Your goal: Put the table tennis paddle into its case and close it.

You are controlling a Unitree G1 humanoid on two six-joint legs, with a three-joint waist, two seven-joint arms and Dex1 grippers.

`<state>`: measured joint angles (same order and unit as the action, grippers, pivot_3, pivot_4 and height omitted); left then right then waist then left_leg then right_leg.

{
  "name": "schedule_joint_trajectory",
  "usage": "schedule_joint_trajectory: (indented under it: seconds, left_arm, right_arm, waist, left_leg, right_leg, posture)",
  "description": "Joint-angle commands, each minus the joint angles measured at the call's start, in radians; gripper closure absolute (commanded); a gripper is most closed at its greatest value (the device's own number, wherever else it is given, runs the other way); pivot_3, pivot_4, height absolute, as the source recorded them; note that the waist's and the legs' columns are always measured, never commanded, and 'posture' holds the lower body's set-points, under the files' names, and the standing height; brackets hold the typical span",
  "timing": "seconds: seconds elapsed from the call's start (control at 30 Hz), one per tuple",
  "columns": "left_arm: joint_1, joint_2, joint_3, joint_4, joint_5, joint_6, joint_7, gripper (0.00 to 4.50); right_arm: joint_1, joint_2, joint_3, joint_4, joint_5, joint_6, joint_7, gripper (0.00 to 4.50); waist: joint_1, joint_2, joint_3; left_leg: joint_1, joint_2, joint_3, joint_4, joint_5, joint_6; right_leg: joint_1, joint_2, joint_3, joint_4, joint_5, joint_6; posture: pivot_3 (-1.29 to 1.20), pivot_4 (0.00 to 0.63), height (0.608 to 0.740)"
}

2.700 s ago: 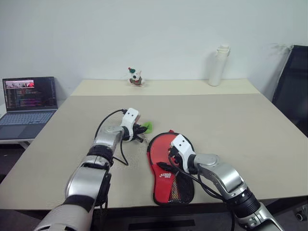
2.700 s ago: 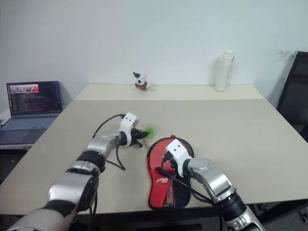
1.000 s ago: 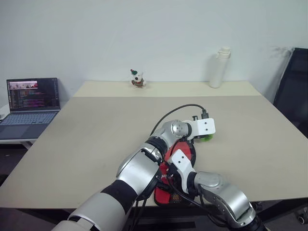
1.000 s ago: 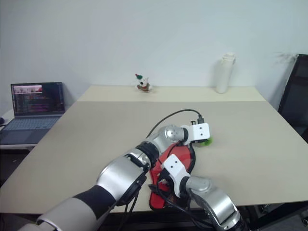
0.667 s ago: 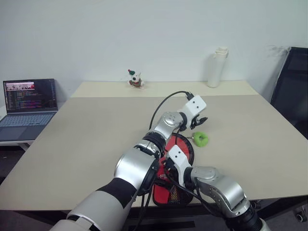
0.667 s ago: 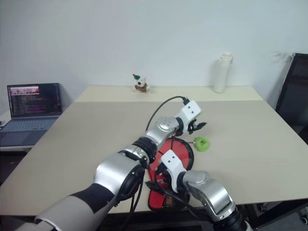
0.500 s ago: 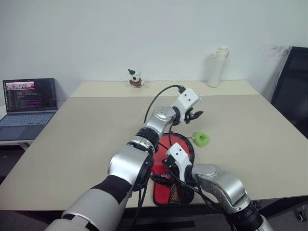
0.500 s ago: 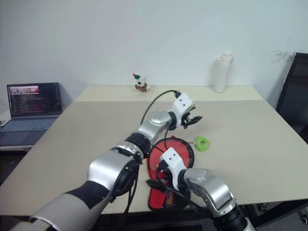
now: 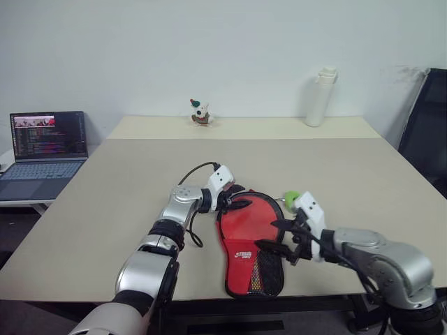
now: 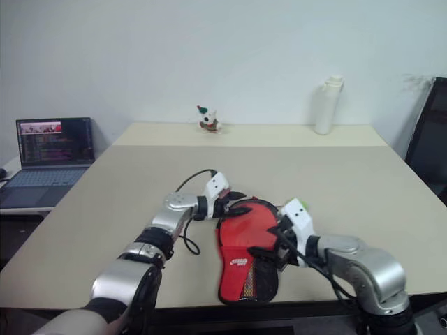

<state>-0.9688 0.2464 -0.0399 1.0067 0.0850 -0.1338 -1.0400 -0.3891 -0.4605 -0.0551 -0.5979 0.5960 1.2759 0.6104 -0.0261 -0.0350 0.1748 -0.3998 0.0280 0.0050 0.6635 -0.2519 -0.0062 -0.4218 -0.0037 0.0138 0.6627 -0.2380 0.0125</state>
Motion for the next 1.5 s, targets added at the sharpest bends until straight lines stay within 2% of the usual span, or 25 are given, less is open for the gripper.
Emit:
schedule_joint_trajectory:
  seconds: [0.03, 0.17, 0.3, 0.57, 0.77, 1.07, 1.17, 1.3, 1.5]
  left_arm:
    - [0.031, 0.009, -0.029, -0.1, -0.004, 0.012, 0.013, 1.74]
    - [0.078, 0.021, -0.055, -0.139, 0.0, 0.034, 0.032, 1.74]
    - [0.101, 0.017, -0.07, -0.147, -0.006, 0.05, 0.047, 1.74]
    - [0.109, 0.021, -0.097, -0.143, -0.002, 0.044, 0.06, 1.74]
    - [0.12, 0.037, -0.099, -0.16, -0.011, 0.056, 0.043, 1.74]
    - [0.144, 0.055, -0.105, -0.197, -0.024, 0.072, 0.041, 1.74]
    - [0.15, 0.055, -0.109, -0.206, -0.026, 0.076, 0.039, 1.69]
    - [0.145, 0.052, -0.117, -0.2, -0.031, 0.069, 0.006, 1.69]
    - [0.16, 0.06, -0.162, -0.225, -0.043, 0.094, -0.129, 1.69]
  right_arm:
    - [-0.045, -0.058, -0.073, -0.003, 0.054, -0.004, 0.027, 0.0]
    - [-0.089, -0.108, -0.057, 0.123, -0.018, -0.11, -0.003, 0.0]
    - [-0.172, -0.065, -0.002, 0.333, -0.127, -0.245, -0.07, 0.0]
    - [-0.289, -0.022, 0.12, 0.716, -0.311, -0.502, -0.078, 0.0]
    - [-0.41, 0.021, 0.135, 1.076, -0.427, -0.721, -0.098, 0.0]
    - [-0.44, 0.027, 0.158, 1.259, -0.501, -0.797, -0.023, 0.0]
    - [-0.436, 0.037, 0.148, 1.258, -0.5, -0.786, -0.013, 0.58]
    - [-0.426, 0.047, 0.143, 1.237, -0.496, -0.759, 0.001, 1.85]
    - [-0.402, 0.052, 0.145, 1.189, -0.5, -0.723, 0.003, 3.78]
  waist:
    - [0.0, 0.0, 0.0]
    - [-0.002, 0.0, 0.0]
    - [-0.005, 0.0, 0.0]
    - [-0.003, 0.0, 0.0]
    - [-0.005, 0.0, 0.0]
    - [-0.005, 0.0, 0.0]
    - [-0.005, 0.001, -0.001]
    - [-0.004, 0.001, -0.001]
    - [-0.004, 0.001, -0.001]
  left_leg:
    - [0.0, 0.0, 0.0, 0.0, 0.0, 0.0]
    - [0.001, -0.001, 0.001, 0.0, 0.0, 0.0]
    - [0.002, -0.001, 0.002, 0.0, 0.0, 0.0]
    - [0.001, -0.001, 0.005, 0.0, 0.0, 0.0]
    - [0.002, 0.0, 0.007, -0.001, 0.0, 0.0]
    - [0.002, 0.0, 0.006, -0.001, 0.0, 0.0]
    - [0.003, 0.001, 0.006, -0.001, 0.0, 0.0]
    - [0.003, 0.0, 0.006, -0.001, 0.0, 0.0]
    - [0.003, 0.0, 0.006, -0.001, 0.0, 0.0]
  right_leg:
    - [0.0, 0.0, 0.0, 0.0, 0.0, 0.0]
    - [0.0, 0.0, 0.001, 0.0, 0.0, 0.0]
    - [0.0, 0.001, 0.001, 0.001, 0.0, 0.0]
    - [0.0, 0.001, 0.001, 0.0, 0.0, 0.0]
    - [0.0, 0.001, 0.002, 0.001, 0.0, 0.0]
    - [0.0, 0.001, 0.002, 0.001, 0.003, -0.005]
    - [0.001, 0.001, 0.002, 0.001, 0.003, -0.005]
    - [0.001, 0.001, 0.002, 0.001, 0.003, -0.005]
    - [0.001, 0.001, 0.002, 0.001, 0.003, -0.005]
  posture:
    - [0.0, 0.15, 0.74]
    - [0.0, 0.15, 0.74]
    - [0.0, 0.15, 0.74]
    - [0.0, 0.15, 0.74]
    - [0.0, 0.15, 0.74]
    - [0.0, 0.15, 0.74]
    - [0.0, 0.15, 0.74]
    - [0.0, 0.15, 0.74]
    - [0.0, 0.15, 0.74]
